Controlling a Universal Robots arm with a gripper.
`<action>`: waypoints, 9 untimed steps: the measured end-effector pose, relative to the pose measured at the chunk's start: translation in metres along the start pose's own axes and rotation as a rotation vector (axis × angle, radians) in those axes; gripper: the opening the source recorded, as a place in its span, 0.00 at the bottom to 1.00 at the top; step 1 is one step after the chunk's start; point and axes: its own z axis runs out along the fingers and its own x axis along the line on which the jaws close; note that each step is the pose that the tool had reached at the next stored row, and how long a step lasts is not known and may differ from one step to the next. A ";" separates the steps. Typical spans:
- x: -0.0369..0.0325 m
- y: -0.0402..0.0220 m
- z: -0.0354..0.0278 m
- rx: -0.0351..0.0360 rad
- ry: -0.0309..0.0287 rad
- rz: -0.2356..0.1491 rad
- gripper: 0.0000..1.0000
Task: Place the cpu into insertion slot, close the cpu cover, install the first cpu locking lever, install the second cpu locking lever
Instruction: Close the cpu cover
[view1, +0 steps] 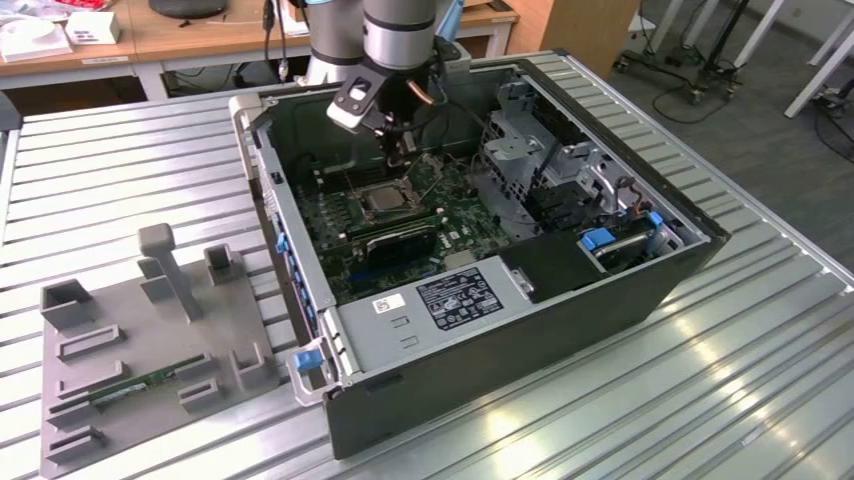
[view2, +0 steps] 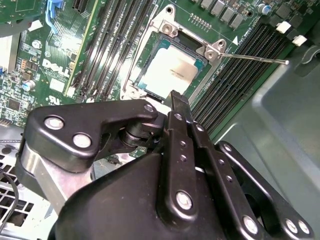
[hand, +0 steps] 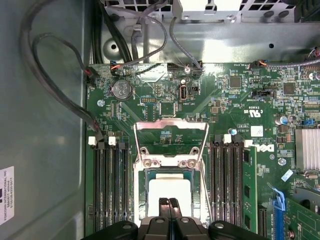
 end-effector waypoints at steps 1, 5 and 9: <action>0.0000 0.0000 -0.0007 -0.0001 0.0002 0.000 0.11; 0.0001 0.0001 -0.0045 -0.0001 0.0003 0.000 0.11; 0.0002 0.0002 -0.0074 -0.0001 0.0002 0.000 0.11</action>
